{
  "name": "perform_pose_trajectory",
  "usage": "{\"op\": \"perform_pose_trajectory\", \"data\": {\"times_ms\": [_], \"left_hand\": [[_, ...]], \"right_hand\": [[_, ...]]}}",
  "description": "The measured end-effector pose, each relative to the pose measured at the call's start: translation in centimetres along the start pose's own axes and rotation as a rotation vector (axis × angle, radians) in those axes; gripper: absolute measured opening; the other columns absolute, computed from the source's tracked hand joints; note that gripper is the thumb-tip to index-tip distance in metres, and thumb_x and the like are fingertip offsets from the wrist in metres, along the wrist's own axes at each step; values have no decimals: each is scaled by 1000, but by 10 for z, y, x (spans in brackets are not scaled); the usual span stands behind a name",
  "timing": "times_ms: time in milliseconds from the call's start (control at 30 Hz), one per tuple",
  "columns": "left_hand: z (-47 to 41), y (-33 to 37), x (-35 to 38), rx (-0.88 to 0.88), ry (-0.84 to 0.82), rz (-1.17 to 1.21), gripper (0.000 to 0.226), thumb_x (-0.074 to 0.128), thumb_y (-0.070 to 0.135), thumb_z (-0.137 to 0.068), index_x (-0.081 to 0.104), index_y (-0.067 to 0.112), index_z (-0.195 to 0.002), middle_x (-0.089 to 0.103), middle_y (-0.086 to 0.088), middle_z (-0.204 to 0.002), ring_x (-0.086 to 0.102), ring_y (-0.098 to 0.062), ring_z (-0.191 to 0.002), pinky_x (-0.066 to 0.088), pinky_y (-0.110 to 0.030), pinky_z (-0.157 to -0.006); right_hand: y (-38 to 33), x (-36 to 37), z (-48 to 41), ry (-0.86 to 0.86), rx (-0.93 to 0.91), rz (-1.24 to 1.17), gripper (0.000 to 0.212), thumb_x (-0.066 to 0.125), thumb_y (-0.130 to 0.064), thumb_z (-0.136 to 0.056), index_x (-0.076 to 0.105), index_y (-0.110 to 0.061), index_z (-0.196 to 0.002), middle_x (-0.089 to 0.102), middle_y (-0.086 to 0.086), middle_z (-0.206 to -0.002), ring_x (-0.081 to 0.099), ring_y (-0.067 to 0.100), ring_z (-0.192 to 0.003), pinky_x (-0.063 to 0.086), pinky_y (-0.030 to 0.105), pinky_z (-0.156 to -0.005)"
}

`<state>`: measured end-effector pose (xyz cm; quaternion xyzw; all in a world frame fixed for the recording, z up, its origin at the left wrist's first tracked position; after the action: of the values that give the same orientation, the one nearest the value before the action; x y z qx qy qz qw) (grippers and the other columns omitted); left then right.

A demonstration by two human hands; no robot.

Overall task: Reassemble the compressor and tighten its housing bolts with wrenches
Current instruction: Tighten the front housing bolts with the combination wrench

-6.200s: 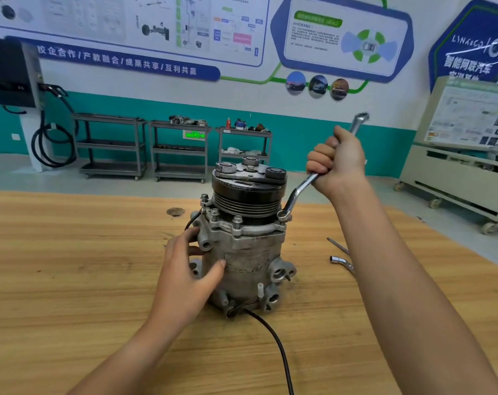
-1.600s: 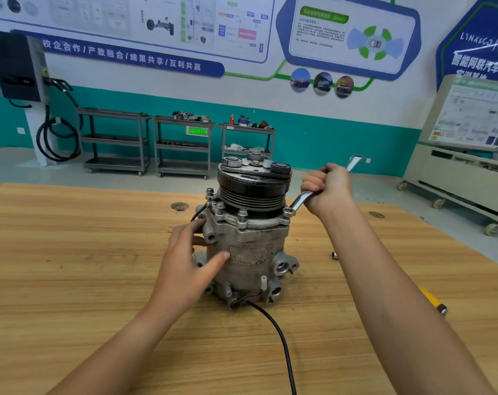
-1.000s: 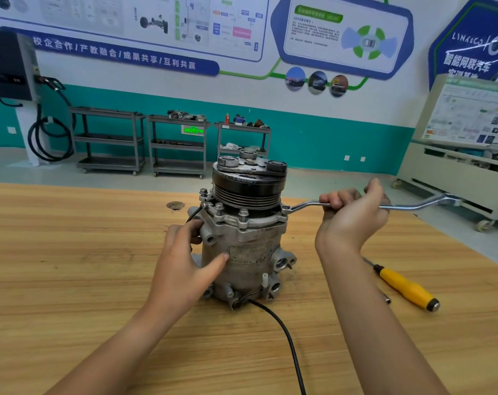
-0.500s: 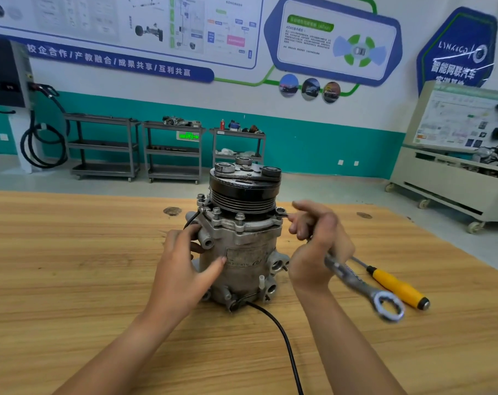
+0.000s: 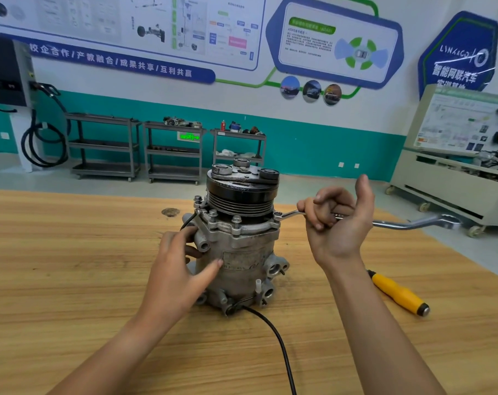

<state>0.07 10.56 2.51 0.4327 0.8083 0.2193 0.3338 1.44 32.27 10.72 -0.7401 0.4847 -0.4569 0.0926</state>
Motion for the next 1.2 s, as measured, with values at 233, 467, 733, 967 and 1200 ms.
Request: {"op": "perform_pose_trajectory", "data": {"times_ms": [233, 467, 733, 967, 1200], "left_hand": [[-1, 0, -2, 1, 2, -3, 64, 81, 17, -68, 52, 10, -125, 46, 7, -100, 53, 6, -82, 38, -10, -72], [-2, -1, -3, -5, 9, -22, 65, 82, 19, -67, 53, 10, -124, 47, 9, -96, 54, 1, -77, 36, -9, -64], [-3, 2, -6, 8, 21, -24, 61, 82, 14, -66, 56, 7, -121, 50, 4, -92, 53, -4, -74, 39, -10, -63], [9, 21, -6, 118, 50, 61, 46, 83, 1, -62, 59, 14, -99, 52, 10, -81, 56, -3, -79, 43, -7, -66], [4, 32, -12, 184, -58, -138, 42, 85, 16, -63, 61, 9, -97, 55, 8, -79, 55, -4, -63, 48, -25, -56]], "right_hand": [[4, -3, 9, 103, -113, -9, 59, 31, -31, -95, 55, -18, -43, 26, -9, -32, 24, 10, -32, 41, 21, -52], [5, -1, 21, 175, -186, 41, 48, 36, -29, -85, 56, -21, -43, 29, -8, -32, 28, 11, -34, 43, 22, -53], [3, 7, 21, 207, -223, 170, 46, 39, -27, -82, 55, -20, -40, 30, -8, -34, 26, 11, -35, 35, 22, -49], [5, 6, 21, 245, -297, 242, 44, 39, -23, -85, 52, -19, -43, 31, -6, -37, 27, 13, -40, 32, 23, -49], [4, 6, 25, 224, -338, 324, 40, 42, -23, -85, 53, -20, -46, 34, -8, -40, 30, 12, -42, 30, 23, -48]]}}
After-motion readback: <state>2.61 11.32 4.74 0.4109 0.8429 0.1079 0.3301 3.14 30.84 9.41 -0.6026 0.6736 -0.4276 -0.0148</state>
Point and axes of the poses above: each hand's wrist, its own z-axis away from the middle knuckle, its own x-axis out of the palm, y = z × x, the point moved 7 cm from there along -z, towards the middle knuckle
